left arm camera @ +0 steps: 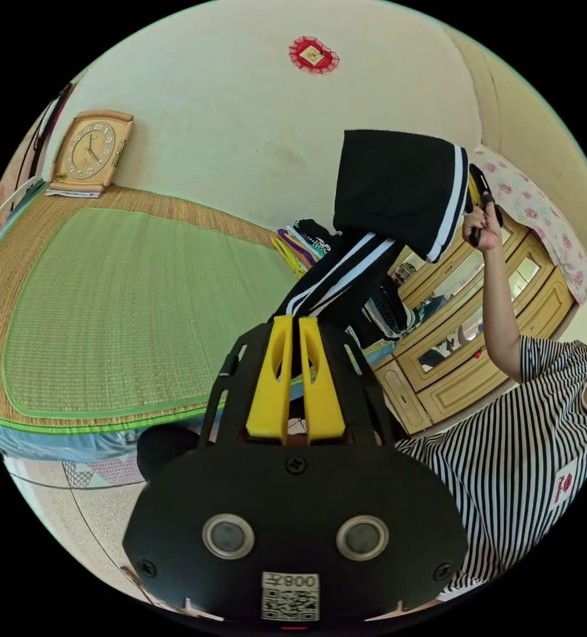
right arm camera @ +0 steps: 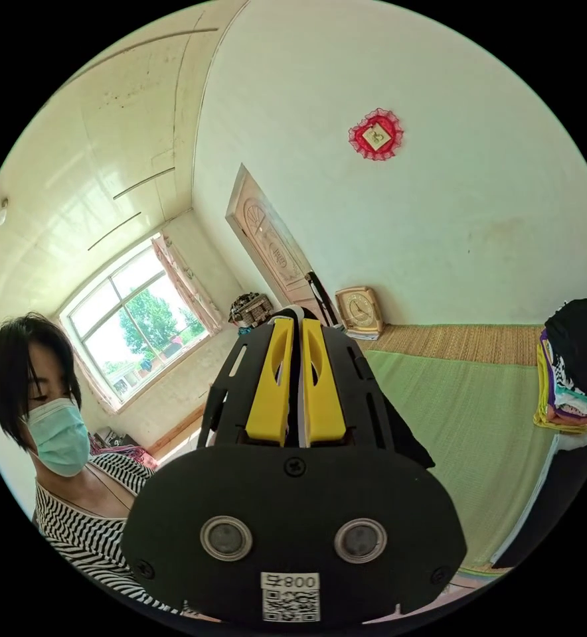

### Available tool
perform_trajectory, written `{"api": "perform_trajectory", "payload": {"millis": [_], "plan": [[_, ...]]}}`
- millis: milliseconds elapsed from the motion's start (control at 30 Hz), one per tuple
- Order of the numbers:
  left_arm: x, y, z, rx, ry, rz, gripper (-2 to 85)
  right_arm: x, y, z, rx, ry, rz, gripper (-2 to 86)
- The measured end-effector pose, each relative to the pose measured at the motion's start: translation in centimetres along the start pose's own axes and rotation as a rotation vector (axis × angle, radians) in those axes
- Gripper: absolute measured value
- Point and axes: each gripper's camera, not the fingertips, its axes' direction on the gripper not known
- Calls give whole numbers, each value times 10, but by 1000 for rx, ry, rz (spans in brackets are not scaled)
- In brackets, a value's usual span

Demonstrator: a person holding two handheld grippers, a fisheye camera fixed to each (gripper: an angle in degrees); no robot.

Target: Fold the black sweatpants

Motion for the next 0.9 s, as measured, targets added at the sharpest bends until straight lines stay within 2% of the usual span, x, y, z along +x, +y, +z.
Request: {"api": "perform_trajectory", "payload": {"millis": [333,467,533,633,700,733,800,900], "plan": [[5,-29,-64,129,-198,71,15,42,-9,57,64,-22,94,21],[17,-40,-74,148,-277,146,14,79,15,75,38,104,194,19],[16,-41,-62,99,-302,156,14,105,38,88,-30,232,262,18],[4,-34,-17,-91,-374,140,13,159,93,117,-209,383,429,10],[-15,-22,27,-278,-396,76,13,186,128,130,-300,457,529,7],[-18,-19,35,-309,-387,65,13,201,149,137,-357,505,607,7],[-24,-12,57,-383,-332,31,13,210,170,145,-386,498,676,9],[-23,-12,63,-369,-345,17,13,192,172,176,-418,414,572,22]]}}
